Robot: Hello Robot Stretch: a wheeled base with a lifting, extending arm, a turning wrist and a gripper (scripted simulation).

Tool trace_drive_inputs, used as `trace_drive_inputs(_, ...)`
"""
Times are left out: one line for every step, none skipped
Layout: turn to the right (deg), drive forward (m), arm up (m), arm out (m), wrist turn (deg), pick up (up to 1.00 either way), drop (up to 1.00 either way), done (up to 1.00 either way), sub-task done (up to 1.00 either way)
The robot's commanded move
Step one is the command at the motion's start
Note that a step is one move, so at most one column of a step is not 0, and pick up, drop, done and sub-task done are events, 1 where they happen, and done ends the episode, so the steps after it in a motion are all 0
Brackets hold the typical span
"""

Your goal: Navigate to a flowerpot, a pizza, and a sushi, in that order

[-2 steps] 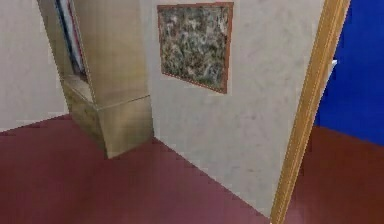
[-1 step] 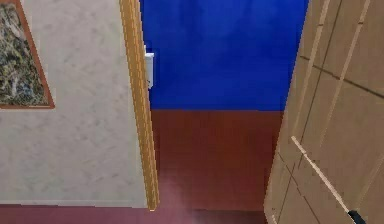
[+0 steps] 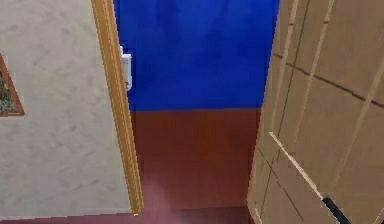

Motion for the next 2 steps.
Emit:
trace_drive_inputs(0.0,1.0,0.0,0.0,0.0,0.0,0.0,0.0,0.0)
trace_drive_inputs(3.0,0.0,0.0,0.0,0.0,0.0,0.0,0.0,0.0)
